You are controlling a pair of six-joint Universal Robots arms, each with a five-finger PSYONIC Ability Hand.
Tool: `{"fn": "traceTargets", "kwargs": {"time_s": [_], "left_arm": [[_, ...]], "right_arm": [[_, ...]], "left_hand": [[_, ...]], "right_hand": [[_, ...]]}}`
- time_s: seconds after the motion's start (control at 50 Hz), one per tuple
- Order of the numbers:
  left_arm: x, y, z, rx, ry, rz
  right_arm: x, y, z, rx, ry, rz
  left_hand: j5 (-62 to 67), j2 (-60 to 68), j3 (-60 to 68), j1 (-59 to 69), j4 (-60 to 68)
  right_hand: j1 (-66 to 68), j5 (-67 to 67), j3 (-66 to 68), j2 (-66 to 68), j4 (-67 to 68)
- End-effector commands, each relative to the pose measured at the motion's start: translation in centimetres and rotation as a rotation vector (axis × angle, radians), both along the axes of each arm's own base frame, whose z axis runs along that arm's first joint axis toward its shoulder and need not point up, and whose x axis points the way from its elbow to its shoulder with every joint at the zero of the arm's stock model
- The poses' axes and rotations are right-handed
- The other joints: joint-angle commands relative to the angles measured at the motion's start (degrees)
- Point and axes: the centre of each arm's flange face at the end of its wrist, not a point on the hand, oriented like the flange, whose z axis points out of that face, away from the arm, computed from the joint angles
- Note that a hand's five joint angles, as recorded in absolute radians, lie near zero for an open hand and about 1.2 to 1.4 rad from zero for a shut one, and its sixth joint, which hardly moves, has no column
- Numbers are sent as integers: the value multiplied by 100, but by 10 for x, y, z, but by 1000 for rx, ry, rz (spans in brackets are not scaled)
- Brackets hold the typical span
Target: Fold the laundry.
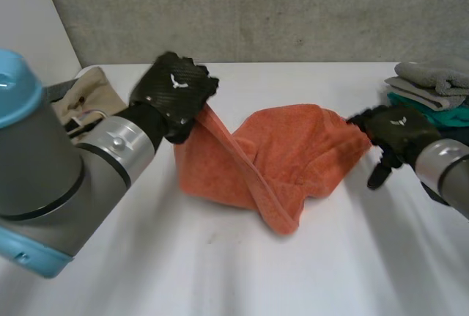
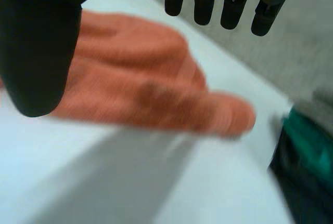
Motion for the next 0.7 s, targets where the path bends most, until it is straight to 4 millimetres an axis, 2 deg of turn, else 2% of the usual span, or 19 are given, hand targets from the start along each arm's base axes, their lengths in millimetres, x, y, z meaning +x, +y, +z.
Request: {"fn": "traceTargets", "kwargs": {"time_s": [0.02, 0.12, 0.22, 0.34, 0.4, 0.46, 0.5, 0.52, 0.54, 0.58, 0.64, 0.66, 0.7], "left_arm": [[11, 15, 41, -60, 104, 74], [18, 26, 69, -70, 187, 70], [22, 30, 88, -74, 240, 69], [25, 32, 107, -74, 313, 85], [30, 37, 122, -100, 363, 89], [33, 40, 129, -110, 390, 86], [34, 41, 131, -112, 399, 89], [35, 44, 133, -113, 409, 89], [36, 44, 134, -117, 412, 91], [39, 45, 135, -121, 413, 99], [42, 45, 132, -115, 409, 115], [44, 44, 129, -112, 402, 124], [48, 40, 124, -107, 387, 148]], "right_arm": [[-11, 24, -34, 184, -28, 11], [-8, 21, -46, 164, -170, -27], [0, 18, -49, 177, -325, -63], [40, 20, -70, 211, -423, 7], [51, 18, -74, 182, -423, 15], [62, 14, -81, 152, -412, 8], [67, 6, -85, 116, -397, -22], [67, -1, -84, 86, -395, -53], [65, -5, -82, 69, -394, -71], [63, -11, -76, 30, -398, -94], [58, -20, -49, -75, -403, -98], [54, -19, -23, -157, -378, -74], [48, -19, -1, -236, -320, -46]], "left_hand": [[1413, 1152, 1169, 1361, 1145], [1413, 1152, 1169, 1361, 1145], [1413, 1152, 1169, 1361, 1145], [1413, 1152, 1169, 1361, 1145], [1413, 1152, 1169, 1361, 1145], [1413, 1152, 1169, 1361, 1145], [1413, 1152, 1169, 1361, 1145], [1413, 1152, 1169, 1361, 1145], [1413, 1152, 1169, 1361, 1145], [1413, 1152, 1169, 1361, 1145], [1413, 1152, 1169, 1361, 1145], [1413, 1152, 1169, 1361, 1145], [1413, 1152, 1169, 1361, 1145]], "right_hand": [[-93, -86, -14, -19, -52], [-161, -154, -82, -87, -120], [-178, -171, -99, -104, -137], [40, 47, 119, 114, 81], [175, 181, 254, 249, 216], [862, 869, 941, 937, 904], [3026, 3033, 3105, 3100, 3067], [5566, 5573, 5645, 5640, 5607], [6701, 6708, 6780, 6775, 6742], [6713, 6719, 6791, 6787, 6754], [6713, 6719, 6791, 6787, 6754], [6713, 6719, 6791, 6787, 6754], [6713, 6719, 6791, 6787, 6754]]}}
